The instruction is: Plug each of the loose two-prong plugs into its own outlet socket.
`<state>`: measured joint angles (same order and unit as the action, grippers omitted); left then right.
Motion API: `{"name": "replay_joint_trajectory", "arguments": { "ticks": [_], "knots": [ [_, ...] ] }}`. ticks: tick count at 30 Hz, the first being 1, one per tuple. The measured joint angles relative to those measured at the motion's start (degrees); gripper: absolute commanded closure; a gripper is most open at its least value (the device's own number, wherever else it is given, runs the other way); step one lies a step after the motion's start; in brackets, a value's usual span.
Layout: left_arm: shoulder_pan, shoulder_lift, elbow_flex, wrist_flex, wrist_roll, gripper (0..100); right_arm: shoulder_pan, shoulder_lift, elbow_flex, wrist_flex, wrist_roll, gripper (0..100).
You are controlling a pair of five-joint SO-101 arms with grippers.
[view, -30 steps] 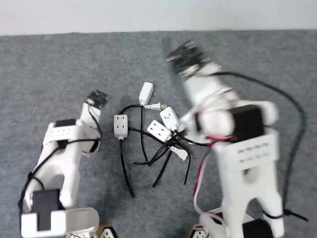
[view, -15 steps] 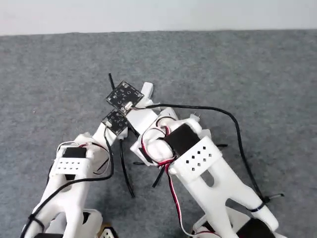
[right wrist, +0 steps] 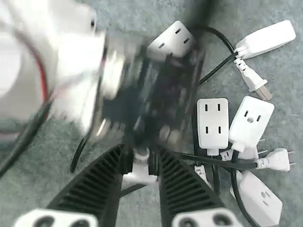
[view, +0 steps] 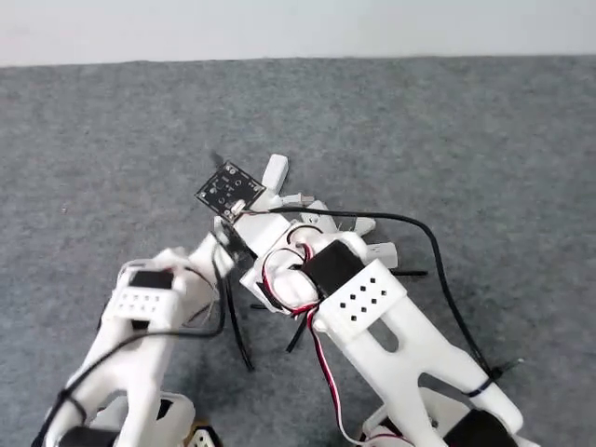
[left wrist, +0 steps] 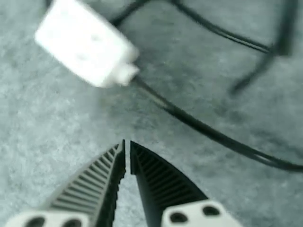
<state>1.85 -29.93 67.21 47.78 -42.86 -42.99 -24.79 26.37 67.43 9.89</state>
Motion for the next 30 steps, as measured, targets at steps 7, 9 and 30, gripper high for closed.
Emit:
{"name": "replay_joint_trajectory", "arguments": {
  "ticks": [7,9,30],
  "knots": [
    [0.3,-16.7,10.7,-4.7,1.1,99,2.1,0.0,0.6,-3.2,-5.3,99.0],
    [-0.9,-18.5,12.1,-7.4,4.9,99,3.3,0.0,2.0,-6.2,-8.9,99.0],
    [-20.4,-19.3,8.4,-23.2,37.8,98,6.1,25.8,-8.4,-34.2,-20.0,99.0]
  ]
}}
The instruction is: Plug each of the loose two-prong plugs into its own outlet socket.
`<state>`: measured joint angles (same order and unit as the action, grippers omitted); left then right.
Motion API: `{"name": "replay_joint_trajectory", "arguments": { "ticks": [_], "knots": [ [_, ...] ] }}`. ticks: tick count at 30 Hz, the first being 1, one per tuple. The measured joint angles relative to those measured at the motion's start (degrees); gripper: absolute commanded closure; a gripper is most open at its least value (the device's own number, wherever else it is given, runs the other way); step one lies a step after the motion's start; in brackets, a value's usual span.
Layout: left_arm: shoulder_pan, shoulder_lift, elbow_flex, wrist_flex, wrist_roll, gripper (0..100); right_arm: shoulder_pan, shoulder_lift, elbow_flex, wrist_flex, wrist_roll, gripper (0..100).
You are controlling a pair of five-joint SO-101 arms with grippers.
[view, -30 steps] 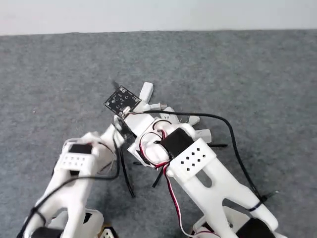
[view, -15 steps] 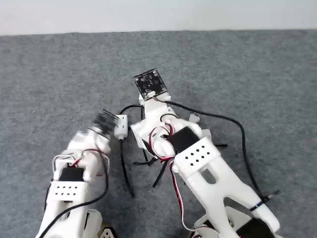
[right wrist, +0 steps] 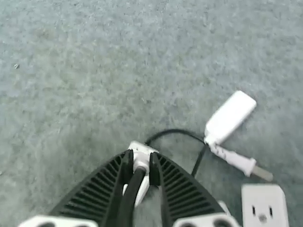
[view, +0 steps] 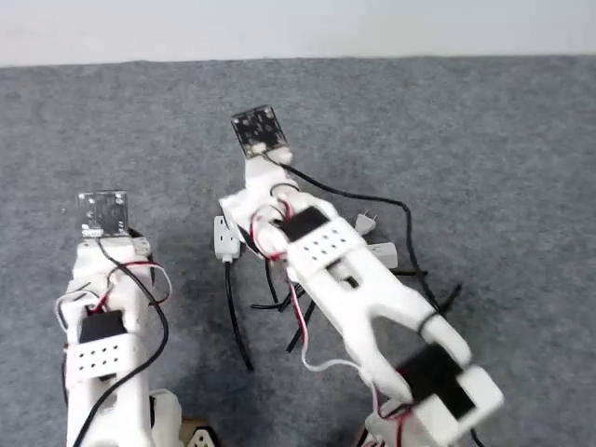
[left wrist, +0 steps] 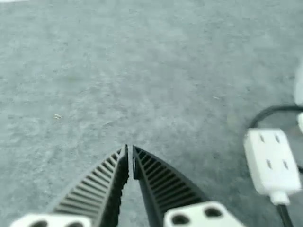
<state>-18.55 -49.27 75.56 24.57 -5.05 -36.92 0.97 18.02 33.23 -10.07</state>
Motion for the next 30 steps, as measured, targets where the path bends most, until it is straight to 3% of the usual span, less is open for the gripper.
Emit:
{"name": "replay_joint_trajectory", "arguments": {
  "ticks": [11,30],
  "knots": [
    [-4.8,30.9,-25.1,9.2,0.0,98,0.0,9.4,-7.3,0.3,0.4,99.0],
    [-6.9,41.3,-35.2,14.1,3.4,98,0.1,12.3,-7.4,0.3,0.4,99.0]
  ]
}}
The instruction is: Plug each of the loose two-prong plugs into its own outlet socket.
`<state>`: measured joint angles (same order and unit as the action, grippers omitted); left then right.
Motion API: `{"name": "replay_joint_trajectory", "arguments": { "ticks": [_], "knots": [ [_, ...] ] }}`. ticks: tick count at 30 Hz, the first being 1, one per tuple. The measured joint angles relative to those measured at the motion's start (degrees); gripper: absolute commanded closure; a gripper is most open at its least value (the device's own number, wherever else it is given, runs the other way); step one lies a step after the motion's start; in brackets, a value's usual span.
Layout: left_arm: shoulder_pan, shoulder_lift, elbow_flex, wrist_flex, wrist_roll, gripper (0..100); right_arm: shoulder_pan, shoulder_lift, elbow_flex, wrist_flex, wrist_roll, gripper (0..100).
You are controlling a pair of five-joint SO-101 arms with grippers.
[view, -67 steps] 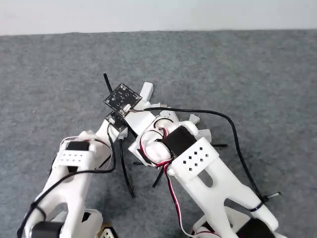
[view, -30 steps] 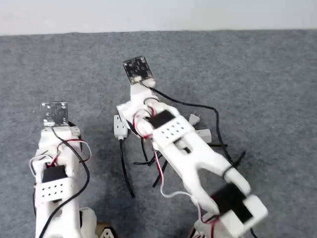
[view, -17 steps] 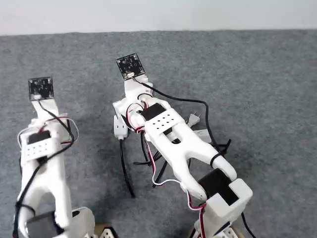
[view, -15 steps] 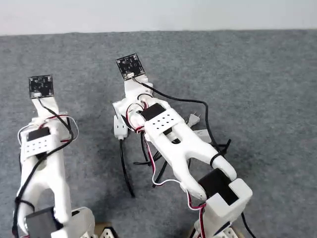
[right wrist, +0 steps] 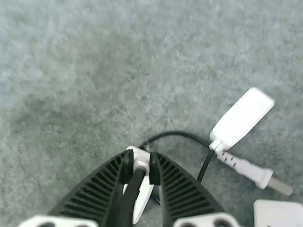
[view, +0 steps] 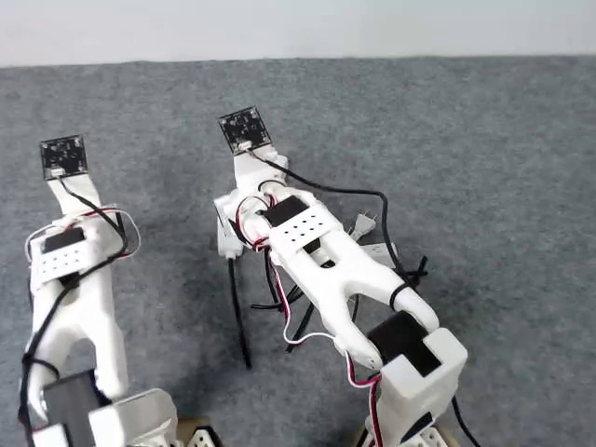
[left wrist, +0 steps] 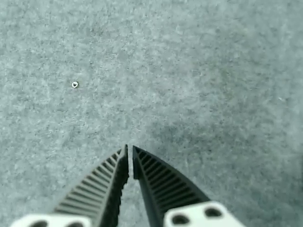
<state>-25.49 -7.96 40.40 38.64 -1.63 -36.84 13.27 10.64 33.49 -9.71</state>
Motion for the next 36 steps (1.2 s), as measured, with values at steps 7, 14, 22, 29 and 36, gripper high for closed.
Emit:
{"name": "replay_joint_trajectory", "arguments": {
  "ticks": [7,14,22,29,36],
  "knots": [
    [-0.3,5.4,-5.5,3.6,0.0,98,0.0,0.1,0.0,0.0,0.0,99.0],
    [-0.4,5.7,-5.6,3.8,0.2,98,-1.2,0.7,1.2,0.7,0.8,99.0],
    [-0.9,6.1,-5.6,3.8,0.2,98,-3.0,5.1,-5.0,8.4,6.2,99.0],
    [-0.9,6.1,-5.6,3.8,0.2,98,-3.4,10.7,-12.8,15.6,6.5,74.1],
    [-0.9,6.1,-5.6,3.8,0.2,98,-7.1,12.9,-14.3,19.9,4.2,73.4]
  ]
}}
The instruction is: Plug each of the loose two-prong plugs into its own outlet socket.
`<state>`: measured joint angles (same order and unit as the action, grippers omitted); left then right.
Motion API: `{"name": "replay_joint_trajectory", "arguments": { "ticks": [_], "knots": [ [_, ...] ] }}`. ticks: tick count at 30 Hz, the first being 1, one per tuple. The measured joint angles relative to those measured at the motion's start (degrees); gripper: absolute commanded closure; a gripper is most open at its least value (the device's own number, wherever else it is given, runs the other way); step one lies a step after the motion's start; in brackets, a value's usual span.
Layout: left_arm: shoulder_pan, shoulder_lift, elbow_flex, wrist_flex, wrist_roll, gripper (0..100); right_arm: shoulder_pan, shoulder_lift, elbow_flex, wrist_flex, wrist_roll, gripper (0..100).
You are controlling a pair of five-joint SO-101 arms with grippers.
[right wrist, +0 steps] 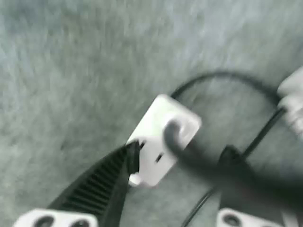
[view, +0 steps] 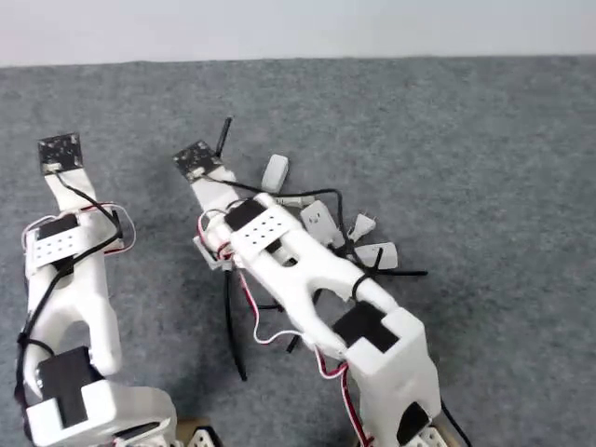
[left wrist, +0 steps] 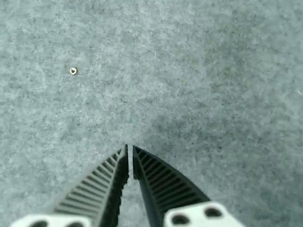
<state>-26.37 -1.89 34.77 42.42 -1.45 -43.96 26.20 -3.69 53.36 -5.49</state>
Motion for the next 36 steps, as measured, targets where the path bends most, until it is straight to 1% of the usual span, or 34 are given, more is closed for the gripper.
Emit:
{"name": "replay_joint_trajectory", "arguments": {
  "ticks": [3,8,16,18,21,22,23,25,30,33,36],
  "knots": [
    [0.0,0.0,0.0,0.0,0.0,98,-1.1,0.6,-0.4,0.7,-1.6,76.0],
    [0.0,0.0,0.0,0.0,0.0,98,-1.4,0.8,-0.4,1.0,-4.0,76.4],
    [0.0,0.0,0.0,0.0,0.0,98,-1.8,6.3,-4.2,2.5,-4.4,76.7],
    [0.0,0.0,0.0,0.0,0.0,98,-1.8,7.6,-6.2,3.9,-4.4,81.5],
    [0.0,0.0,0.0,0.0,0.0,98,-1.5,9.0,-8.9,6.1,-4.4,99.4],
    [0.0,0.0,0.0,0.0,0.0,98,-1.2,9.2,-9.5,6.7,-4.4,99.1],
    [0.0,0.0,0.0,0.0,0.0,98,-1.1,9.4,-10.1,7.2,-4.4,96.5],
    [0.0,0.0,0.0,0.0,0.0,98,-0.7,9.5,-10.8,8.2,-4.4,99.6],
    [0.0,0.0,0.0,0.0,0.0,98,0.6,9.1,-11.2,10.8,-4.4,99.0],
    [0.0,0.2,0.0,0.0,0.0,98,0.7,5.8,-11.1,14.2,-4.1,99.0],
    [0.0,0.2,0.0,-0.6,0.0,98,0.7,-1.1,-11.1,18.6,-1.6,99.0]
  ]
}}
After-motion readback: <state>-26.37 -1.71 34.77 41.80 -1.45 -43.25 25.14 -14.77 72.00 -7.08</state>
